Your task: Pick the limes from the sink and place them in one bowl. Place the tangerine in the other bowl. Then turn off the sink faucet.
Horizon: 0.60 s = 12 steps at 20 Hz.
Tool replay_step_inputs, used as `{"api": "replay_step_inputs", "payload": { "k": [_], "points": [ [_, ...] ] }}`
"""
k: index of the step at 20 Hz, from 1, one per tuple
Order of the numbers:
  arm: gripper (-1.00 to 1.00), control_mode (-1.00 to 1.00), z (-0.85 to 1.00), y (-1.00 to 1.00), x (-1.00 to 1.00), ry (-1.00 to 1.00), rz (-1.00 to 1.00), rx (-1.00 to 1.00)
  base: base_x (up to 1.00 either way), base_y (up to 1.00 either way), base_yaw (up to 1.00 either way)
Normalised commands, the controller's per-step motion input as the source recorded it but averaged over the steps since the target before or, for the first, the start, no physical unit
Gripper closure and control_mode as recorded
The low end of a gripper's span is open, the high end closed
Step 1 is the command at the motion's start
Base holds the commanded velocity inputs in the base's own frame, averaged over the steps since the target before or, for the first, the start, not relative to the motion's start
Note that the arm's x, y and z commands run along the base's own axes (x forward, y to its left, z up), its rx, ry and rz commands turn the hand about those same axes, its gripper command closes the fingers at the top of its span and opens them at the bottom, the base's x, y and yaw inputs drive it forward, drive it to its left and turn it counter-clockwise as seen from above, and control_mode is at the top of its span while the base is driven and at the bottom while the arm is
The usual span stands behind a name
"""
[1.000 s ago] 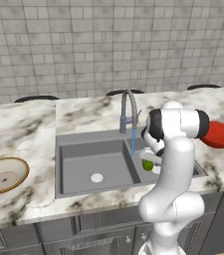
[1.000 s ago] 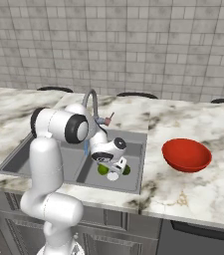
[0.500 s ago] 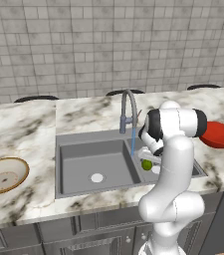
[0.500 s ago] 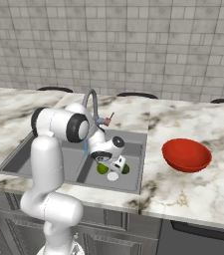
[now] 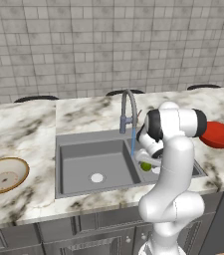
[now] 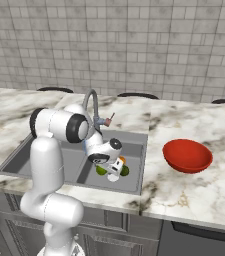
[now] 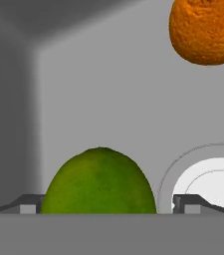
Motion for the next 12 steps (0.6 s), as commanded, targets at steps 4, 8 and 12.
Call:
{"api": "replay_step_inputs", "payload": {
  "k": [4, 8, 12],
  "points": [
    [1.00, -1.00, -0.21, 0.00, -0.06, 0.00, 0.00, 0.00, 0.00, 0.00, 0.00],
    [1.00, -1.00, -0.08, -0.03, 0.00, 0.00, 0.00, 0.00, 0.00, 0.00, 0.00],
    [1.00, -1.00, -0.02, -0.13, 0.00, 0.00, 0.00, 0.01, 0.00, 0.00, 0.00]
  ]
}}
